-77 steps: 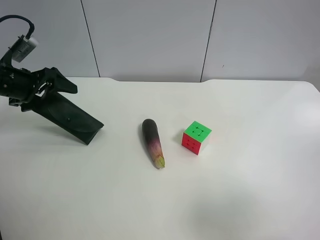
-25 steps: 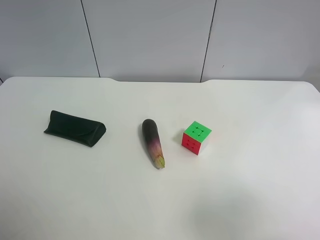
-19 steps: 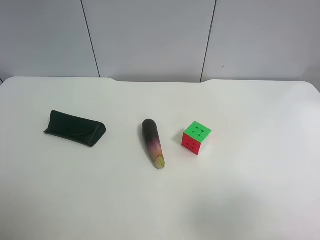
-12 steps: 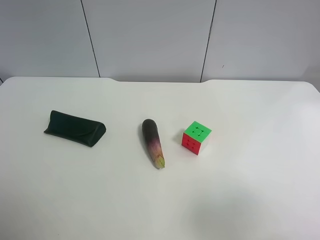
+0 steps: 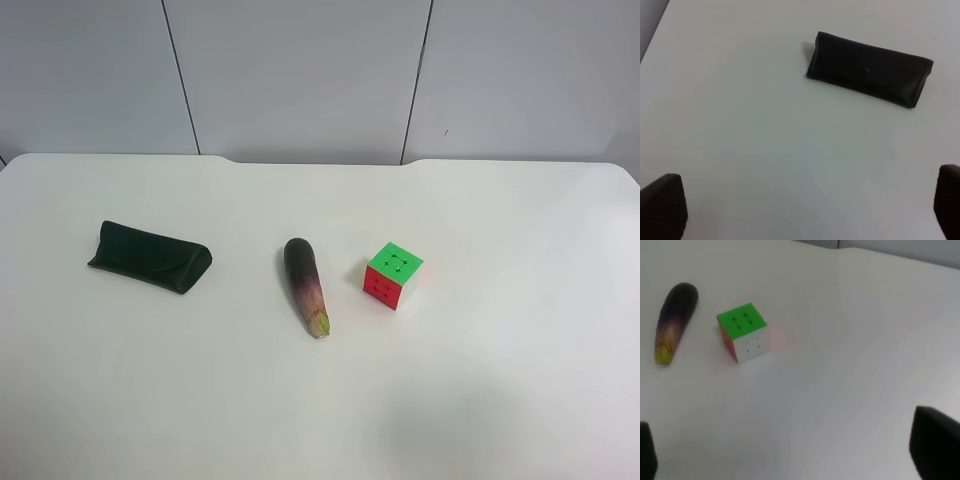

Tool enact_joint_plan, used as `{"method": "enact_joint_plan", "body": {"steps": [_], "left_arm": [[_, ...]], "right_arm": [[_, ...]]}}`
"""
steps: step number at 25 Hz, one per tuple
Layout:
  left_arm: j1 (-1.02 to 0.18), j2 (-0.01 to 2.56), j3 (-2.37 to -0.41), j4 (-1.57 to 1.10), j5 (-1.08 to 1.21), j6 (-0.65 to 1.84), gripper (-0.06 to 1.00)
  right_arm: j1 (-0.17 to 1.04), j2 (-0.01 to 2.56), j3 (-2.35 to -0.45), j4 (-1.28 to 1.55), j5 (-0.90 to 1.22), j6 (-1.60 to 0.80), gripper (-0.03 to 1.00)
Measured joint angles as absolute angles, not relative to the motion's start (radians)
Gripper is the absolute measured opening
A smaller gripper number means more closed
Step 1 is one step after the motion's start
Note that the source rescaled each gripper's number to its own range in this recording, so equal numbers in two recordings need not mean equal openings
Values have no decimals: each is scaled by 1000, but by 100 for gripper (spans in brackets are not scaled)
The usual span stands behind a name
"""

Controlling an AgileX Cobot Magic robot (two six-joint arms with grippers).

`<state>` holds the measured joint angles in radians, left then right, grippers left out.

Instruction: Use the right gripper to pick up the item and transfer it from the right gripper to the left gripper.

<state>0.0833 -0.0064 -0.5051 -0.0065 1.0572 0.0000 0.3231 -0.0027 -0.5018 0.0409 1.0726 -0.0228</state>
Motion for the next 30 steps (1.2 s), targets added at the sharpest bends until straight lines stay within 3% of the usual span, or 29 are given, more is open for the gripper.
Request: {"method": "enact_joint_plan", "body": {"steps": [11, 30], "left_arm": [[-36, -6, -505, -6, 1056, 0, 100], [-43, -6, -505, -6, 1052, 0, 100]], "right_arm": [[258, -3, -502, 41, 1073, -23, 100], [92, -3, -502, 41, 1073, -23, 100]]}}
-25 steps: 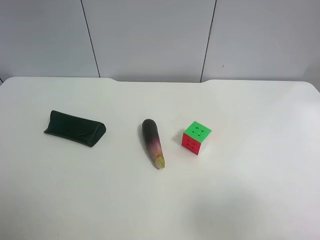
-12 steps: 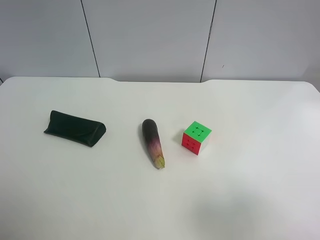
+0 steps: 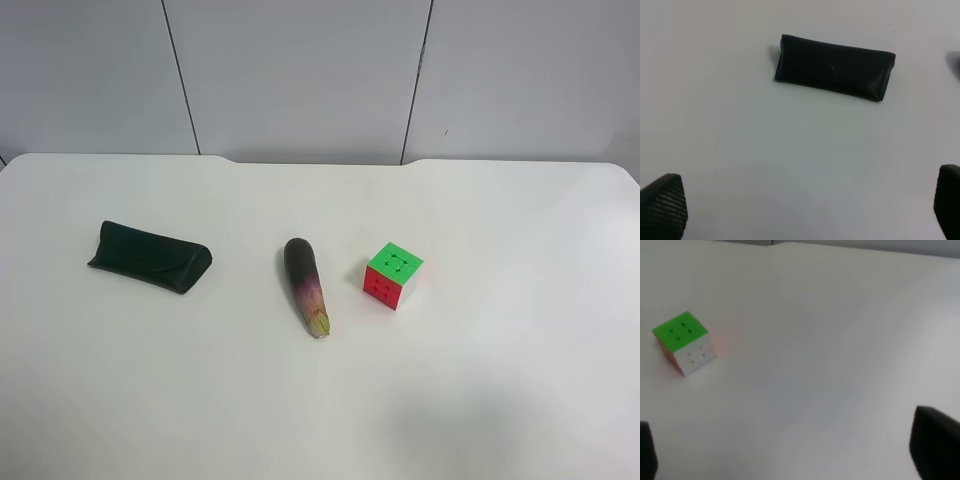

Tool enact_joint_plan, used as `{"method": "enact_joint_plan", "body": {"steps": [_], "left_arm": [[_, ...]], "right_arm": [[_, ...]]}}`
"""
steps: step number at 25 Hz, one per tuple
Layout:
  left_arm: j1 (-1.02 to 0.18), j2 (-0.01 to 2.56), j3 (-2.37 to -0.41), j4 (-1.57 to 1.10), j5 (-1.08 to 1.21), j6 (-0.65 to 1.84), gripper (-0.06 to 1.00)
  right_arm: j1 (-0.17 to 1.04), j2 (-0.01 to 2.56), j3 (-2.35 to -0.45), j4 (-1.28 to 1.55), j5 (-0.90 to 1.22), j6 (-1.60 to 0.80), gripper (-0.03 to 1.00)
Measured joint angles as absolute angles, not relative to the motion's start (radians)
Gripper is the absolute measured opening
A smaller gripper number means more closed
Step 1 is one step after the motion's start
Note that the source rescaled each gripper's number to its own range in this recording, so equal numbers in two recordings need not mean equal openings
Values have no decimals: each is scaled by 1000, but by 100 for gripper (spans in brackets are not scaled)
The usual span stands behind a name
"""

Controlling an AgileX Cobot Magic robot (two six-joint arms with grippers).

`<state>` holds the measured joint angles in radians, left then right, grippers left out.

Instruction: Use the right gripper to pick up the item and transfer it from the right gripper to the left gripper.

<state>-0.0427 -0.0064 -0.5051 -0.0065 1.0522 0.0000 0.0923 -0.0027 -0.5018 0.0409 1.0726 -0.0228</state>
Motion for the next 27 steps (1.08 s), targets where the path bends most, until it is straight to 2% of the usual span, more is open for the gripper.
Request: {"method": "enact_joint_plan", "body": {"steps": [5, 27], "left_arm": [[-43, -6, -505, -6, 1052, 0, 100], [-43, -6, -505, -6, 1052, 0, 100]], "right_arm": [[55, -3, -502, 41, 1073, -23, 100], [54, -3, -502, 41, 1073, -23, 100]]}}
